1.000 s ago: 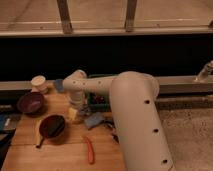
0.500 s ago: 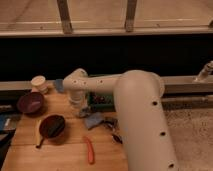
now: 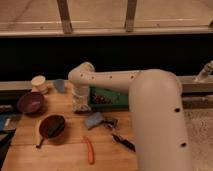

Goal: Place towel in tray

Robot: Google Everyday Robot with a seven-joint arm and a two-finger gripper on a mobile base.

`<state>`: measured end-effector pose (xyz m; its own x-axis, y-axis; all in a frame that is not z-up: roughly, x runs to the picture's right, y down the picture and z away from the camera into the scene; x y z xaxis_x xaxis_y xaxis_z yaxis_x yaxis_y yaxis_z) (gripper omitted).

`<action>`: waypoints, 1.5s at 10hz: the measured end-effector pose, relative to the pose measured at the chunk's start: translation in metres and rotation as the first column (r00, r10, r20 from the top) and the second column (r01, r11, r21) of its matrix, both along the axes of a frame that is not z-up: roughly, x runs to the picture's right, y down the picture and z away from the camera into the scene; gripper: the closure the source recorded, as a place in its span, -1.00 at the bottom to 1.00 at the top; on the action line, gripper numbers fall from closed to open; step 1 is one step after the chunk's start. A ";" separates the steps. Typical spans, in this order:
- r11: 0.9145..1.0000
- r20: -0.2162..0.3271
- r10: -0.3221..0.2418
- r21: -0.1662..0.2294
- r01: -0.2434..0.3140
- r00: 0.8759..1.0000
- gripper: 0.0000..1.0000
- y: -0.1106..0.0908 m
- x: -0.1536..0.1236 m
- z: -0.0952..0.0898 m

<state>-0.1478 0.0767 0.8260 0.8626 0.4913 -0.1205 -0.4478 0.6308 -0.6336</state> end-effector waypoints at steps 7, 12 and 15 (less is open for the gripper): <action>0.943 -0.213 0.310 0.196 -0.270 0.927 1.00 -0.089 0.119 -0.040; 0.856 -0.447 0.515 0.305 -0.417 0.731 1.00 -0.084 0.255 -0.063; 0.834 -0.515 0.551 0.333 -0.439 0.656 1.00 -0.093 0.308 -0.059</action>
<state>0.1602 -0.0159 0.7670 0.2763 0.8845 -0.3760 -0.9597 0.2746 -0.0594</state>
